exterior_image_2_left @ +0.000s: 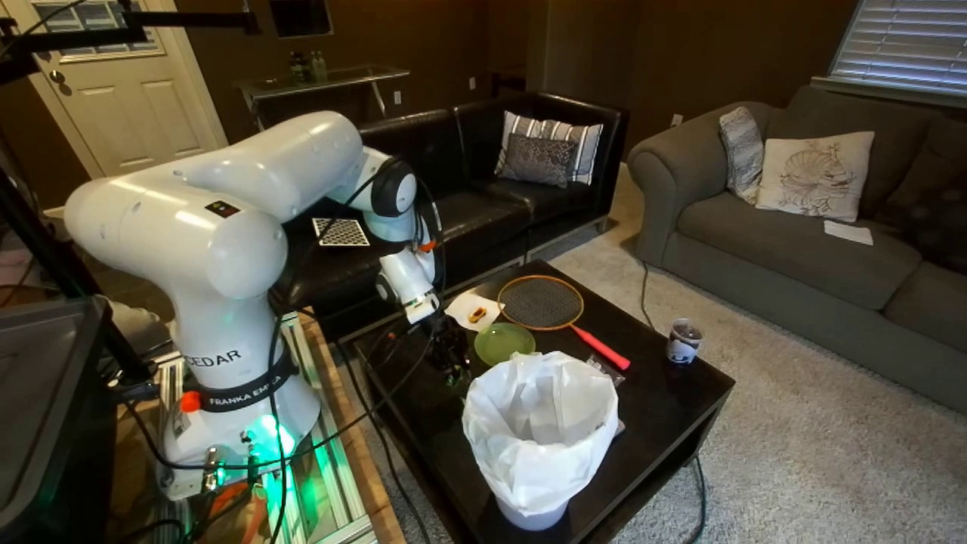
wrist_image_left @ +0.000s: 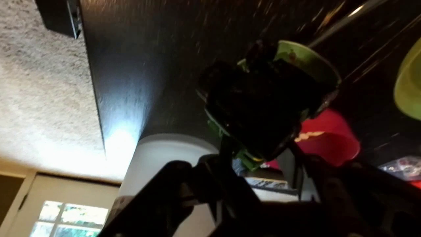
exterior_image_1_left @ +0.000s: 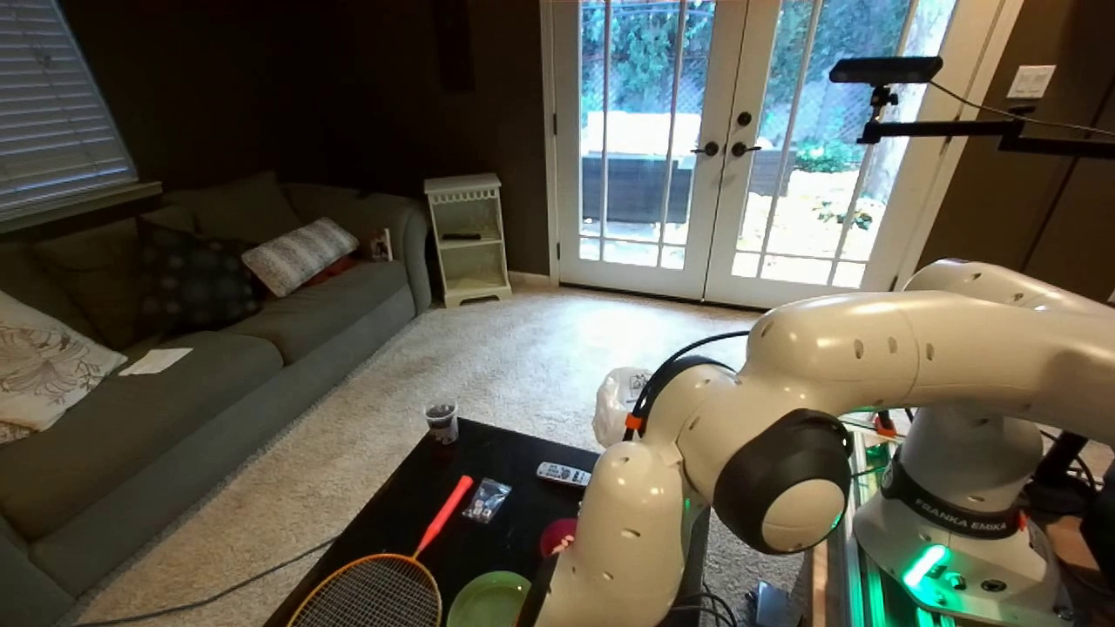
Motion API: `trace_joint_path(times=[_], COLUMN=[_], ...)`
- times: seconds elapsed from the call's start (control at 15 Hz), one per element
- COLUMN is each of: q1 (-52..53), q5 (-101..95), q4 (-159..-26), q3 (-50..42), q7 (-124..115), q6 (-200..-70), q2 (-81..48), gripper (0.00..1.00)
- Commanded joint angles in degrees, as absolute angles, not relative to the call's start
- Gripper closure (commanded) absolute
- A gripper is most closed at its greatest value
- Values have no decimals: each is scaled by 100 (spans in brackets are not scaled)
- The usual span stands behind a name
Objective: Pick up the green object and put it back down
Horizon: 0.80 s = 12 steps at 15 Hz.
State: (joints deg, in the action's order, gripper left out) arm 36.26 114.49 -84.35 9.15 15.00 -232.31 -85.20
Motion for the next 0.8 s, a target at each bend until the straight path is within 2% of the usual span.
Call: trace_joint_path(times=[0.0, 0.33, 0.4, 0.53, 0.6, 0.67, 0.73], q1=[3659, 4390, 4121, 4130, 4468, 4086, 4089], q5=[11244, 11132, 10474, 10056, 10429, 9826, 9740], q4=[-8332, -8450, -8571, -8624, -8574, -8689, -8710], q3=[895, 274, 611, 689, 364, 783, 800], q7=[1604, 1273, 1027, 976, 1161, 963, 982], q6=[-22395, -22407, -22712, -22844, -22592, -22907, -22945], q2=[-8513, -8514, -8514, -8525, -8529, -8530, -8532], gripper=[87, 87, 87, 87, 87, 87, 66])
